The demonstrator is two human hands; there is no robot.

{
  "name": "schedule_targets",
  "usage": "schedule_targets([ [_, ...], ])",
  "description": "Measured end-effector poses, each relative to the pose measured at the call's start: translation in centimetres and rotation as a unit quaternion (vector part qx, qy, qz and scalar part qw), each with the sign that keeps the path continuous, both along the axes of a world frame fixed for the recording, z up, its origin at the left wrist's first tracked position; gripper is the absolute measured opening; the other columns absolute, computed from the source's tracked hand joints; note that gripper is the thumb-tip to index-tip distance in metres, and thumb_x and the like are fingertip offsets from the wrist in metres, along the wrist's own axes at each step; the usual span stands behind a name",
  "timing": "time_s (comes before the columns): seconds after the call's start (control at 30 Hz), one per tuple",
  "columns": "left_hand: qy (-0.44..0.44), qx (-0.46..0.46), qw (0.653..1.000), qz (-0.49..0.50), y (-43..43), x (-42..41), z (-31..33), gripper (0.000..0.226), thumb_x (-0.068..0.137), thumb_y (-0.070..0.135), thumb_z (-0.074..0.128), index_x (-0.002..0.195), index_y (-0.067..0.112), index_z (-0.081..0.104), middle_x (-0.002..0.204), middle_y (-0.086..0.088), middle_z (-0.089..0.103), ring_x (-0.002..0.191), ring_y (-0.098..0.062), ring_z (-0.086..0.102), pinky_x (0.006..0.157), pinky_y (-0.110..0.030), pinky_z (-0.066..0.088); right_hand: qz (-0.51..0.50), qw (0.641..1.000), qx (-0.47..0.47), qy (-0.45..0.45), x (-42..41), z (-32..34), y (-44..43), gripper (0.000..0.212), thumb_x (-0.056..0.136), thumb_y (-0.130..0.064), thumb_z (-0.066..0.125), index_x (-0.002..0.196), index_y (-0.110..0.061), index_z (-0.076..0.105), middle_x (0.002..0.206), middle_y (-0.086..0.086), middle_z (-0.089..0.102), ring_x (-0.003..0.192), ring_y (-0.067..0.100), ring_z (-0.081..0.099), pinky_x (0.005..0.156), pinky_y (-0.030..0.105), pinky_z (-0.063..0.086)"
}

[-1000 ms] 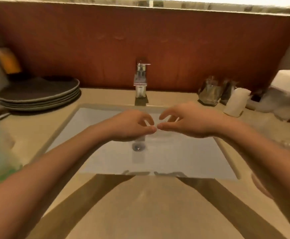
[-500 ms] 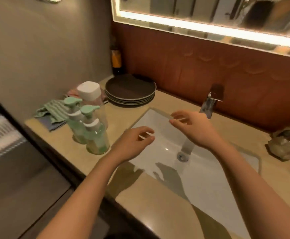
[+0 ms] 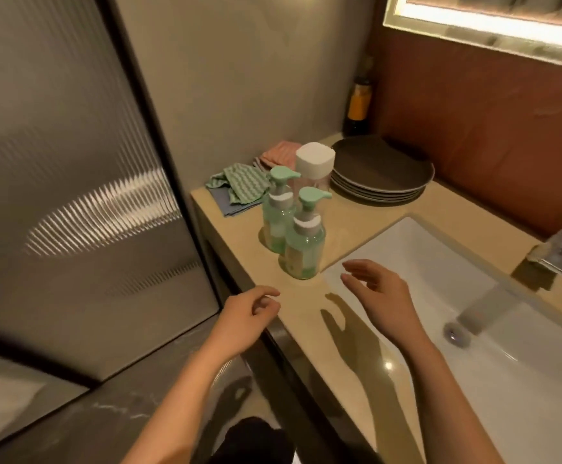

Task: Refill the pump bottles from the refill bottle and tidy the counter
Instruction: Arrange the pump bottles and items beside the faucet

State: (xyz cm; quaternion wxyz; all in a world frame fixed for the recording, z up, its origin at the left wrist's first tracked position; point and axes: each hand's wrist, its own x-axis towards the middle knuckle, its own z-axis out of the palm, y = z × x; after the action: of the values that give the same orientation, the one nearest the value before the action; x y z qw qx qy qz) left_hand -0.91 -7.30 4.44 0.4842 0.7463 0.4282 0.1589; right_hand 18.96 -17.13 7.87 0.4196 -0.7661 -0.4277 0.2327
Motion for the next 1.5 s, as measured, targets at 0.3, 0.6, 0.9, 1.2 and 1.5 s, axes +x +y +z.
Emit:
schedule_targets([
  [0.3, -0.030, 0.125, 0.991, 0.043, 10.9, 3.0, 2.1, 0.059, 0.082, 0.031, 0.069, 0.131, 0.023, 0.037, 0.108, 0.006, 0.042, 0.097, -0.013, 0.048, 0.081, -0.034, 0.049, -0.040, 0.999, 0.019, 0.023, -1.9, 0.6, 6.6, 0.057, 0.082, -0.042, 0.065, 0.134, -0.027, 0.047, 0.123, -0.014, 0.052, 0.114, 0.004, 0.047, 0.093, 0.023, 0.035],
  [0.6, -0.050, 0.091, 0.988, -0.116, 17.2, 5.6, 2.6, 0.086, 0.080, 0.030, 0.072, 0.148, 0.026, 0.019, 0.150, 0.011, 0.030, 0.136, -0.006, 0.027, 0.110, -0.028, 0.031, -0.099, 0.995, 0.027, -0.018, -2.8, 0.3, 12.9, 0.066, 0.064, -0.038, 0.084, 0.119, -0.027, 0.050, 0.116, -0.007, 0.057, 0.109, 0.013, 0.052, 0.089, 0.034, 0.045],
  [0.9, -0.062, 0.122, 0.989, -0.065, 17.1, 8.2, 0.2, 0.064, 0.082, 0.030, 0.069, 0.137, 0.023, 0.038, 0.132, 0.002, 0.042, 0.125, -0.016, 0.037, 0.102, -0.031, 0.034, -0.171, 0.984, 0.048, -0.033, -2.7, -1.0, 13.6, 0.060, 0.061, -0.034, 0.086, 0.111, -0.024, 0.055, 0.101, -0.011, 0.056, 0.096, 0.008, 0.051, 0.076, 0.019, 0.040],
  [1.2, -0.050, 0.171, 0.973, -0.148, 15.0, 8.5, 1.8, 0.048, 0.074, 0.045, 0.069, 0.116, 0.043, 0.046, 0.114, 0.016, 0.049, 0.111, -0.014, 0.048, 0.088, -0.036, 0.044, -0.161, 0.985, 0.054, -0.012, 1.5, -0.6, 10.5, 0.056, 0.057, -0.034, 0.088, 0.105, -0.023, 0.061, 0.098, -0.013, 0.061, 0.086, -0.007, 0.054, 0.072, 0.001, 0.038],
  [1.5, -0.065, 0.036, 0.951, -0.301, 10.9, 17.5, 3.6, 0.047, 0.070, 0.044, 0.070, 0.114, 0.041, 0.053, 0.111, 0.025, 0.054, 0.107, 0.007, 0.050, 0.091, -0.016, 0.041, -0.273, 0.959, 0.034, -0.064, 10.2, -1.1, 5.1, 0.049, 0.054, -0.028, 0.090, 0.095, -0.020, 0.064, 0.089, -0.006, 0.064, 0.084, 0.011, 0.058, 0.074, 0.019, 0.045],
])
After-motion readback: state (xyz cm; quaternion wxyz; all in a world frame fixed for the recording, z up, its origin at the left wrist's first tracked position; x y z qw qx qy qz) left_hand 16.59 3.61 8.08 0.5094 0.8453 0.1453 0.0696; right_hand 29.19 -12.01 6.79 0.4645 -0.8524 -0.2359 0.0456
